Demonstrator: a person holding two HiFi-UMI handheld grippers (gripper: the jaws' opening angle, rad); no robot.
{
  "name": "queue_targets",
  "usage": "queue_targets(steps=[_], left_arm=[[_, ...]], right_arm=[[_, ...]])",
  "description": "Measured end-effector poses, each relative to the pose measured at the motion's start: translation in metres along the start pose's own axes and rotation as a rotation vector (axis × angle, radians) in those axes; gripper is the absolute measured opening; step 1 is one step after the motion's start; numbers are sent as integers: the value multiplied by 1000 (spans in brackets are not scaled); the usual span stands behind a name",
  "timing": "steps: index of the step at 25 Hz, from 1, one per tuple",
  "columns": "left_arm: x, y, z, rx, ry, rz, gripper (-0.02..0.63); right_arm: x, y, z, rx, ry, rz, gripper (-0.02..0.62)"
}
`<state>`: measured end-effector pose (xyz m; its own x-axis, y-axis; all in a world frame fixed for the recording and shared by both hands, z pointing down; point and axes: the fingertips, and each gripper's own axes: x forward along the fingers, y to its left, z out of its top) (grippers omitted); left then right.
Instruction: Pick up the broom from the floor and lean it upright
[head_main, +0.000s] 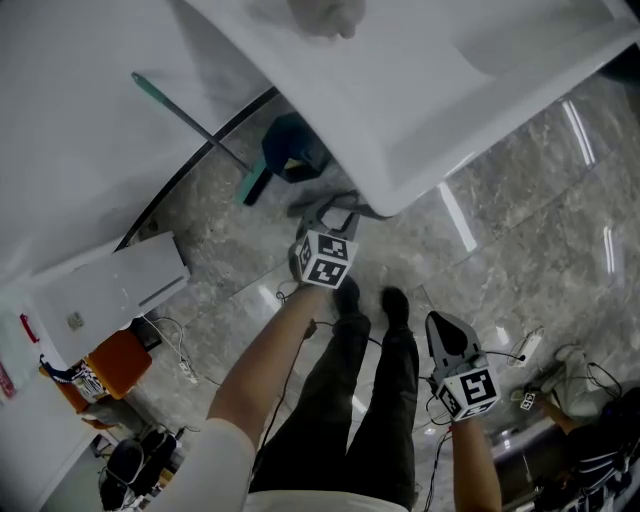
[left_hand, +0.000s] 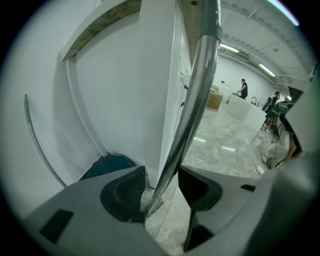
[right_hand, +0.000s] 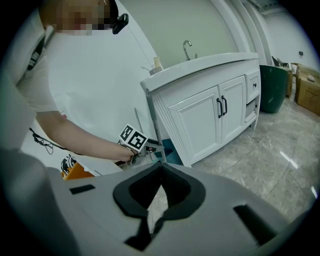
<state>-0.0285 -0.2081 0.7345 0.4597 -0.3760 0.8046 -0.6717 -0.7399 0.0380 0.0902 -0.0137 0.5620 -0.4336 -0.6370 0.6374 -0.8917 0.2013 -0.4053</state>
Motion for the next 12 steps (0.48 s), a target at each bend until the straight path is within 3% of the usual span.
queue_targets(steps=[7,12], left_arm=[[8,-3,6,-4,-16,9,153],[21,-4,15,52,-21,3,96]], right_arm=[[5,-7,1,15,-5,-7,0],[6,-8,-6,27,2,-5,0]])
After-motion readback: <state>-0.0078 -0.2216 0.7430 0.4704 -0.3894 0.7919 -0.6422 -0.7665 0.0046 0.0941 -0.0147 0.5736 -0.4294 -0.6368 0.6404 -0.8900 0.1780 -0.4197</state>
